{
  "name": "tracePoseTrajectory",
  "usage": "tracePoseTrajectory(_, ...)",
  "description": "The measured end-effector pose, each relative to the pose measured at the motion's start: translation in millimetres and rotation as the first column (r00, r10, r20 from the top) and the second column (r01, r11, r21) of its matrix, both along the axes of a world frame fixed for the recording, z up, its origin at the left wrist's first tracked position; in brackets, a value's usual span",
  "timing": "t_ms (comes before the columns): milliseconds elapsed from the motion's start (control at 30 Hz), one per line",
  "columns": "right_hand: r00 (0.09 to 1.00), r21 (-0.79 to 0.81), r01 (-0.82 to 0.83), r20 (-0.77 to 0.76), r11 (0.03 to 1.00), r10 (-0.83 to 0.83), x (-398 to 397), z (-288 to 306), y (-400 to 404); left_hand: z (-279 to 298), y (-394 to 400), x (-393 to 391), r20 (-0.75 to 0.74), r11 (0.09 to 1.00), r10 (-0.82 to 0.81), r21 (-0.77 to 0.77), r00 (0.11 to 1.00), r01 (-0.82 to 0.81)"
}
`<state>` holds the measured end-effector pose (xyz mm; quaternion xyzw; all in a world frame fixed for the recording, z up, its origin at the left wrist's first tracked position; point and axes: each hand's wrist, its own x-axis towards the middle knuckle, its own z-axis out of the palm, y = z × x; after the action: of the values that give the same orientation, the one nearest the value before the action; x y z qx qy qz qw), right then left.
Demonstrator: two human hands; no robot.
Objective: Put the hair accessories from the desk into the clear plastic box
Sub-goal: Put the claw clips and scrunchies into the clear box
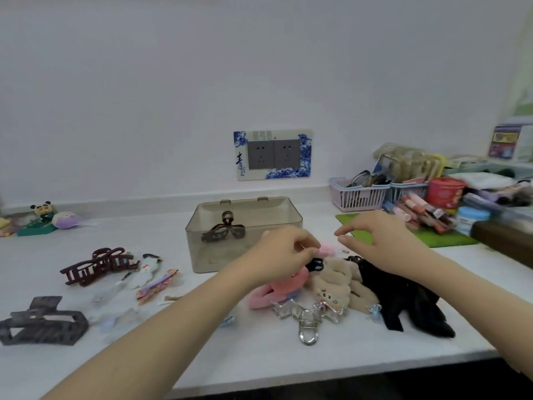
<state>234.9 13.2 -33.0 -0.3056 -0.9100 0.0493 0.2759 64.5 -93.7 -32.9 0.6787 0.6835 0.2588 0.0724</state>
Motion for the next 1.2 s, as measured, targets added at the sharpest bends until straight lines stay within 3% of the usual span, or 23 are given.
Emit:
tracePoseTrajectory(100,0.942,-0.006,0.279,0.199,0.960,-0.272,29,-13,13,-5,14,23,-0.012,0.997,-0.059,-0.052,0.998,0.059)
tracePoseTrajectory(167,0.885,-0.078,0.398,0.294,0.914,-0.360,46,-23,24,-6,23,35,0.002,0.992,-0.089,-0.086,0.996,0.089)
tracePoseTrajectory(333,0.972,-0.444,0.216,0.187,0.870,-0.145,59,-36,25,-9,43,47,0.063,0.978,-0.125,-0.157,0.990,0.134)
tracePoseTrajectory(633,0.970,-0.391,0.066,-0.192,0.918,-0.151,54,-56,25,-6,73,59,0.053,0.929,-0.259,-0.260,0.964,0.264)
tracePoseTrajectory(867,0.831,-0.525,0.080,-0.435,0.847,-0.348,58,-62,30,-10,91,55,0.128,0.930,-0.236,-0.259,0.963,0.262)
tracePoseTrajectory(967,0.829,-0.540,0.075,-0.433,0.839,-0.353,63,-58,36,-12,98,54,0.128,0.935,-0.227,-0.249,0.965,0.253)
tracePoseTrajectory(1200,0.941,-0.469,0.115,-0.231,0.876,-0.247,83,-50,58,-7,117,57,0.098,0.937,-0.215,-0.261,0.972,0.233)
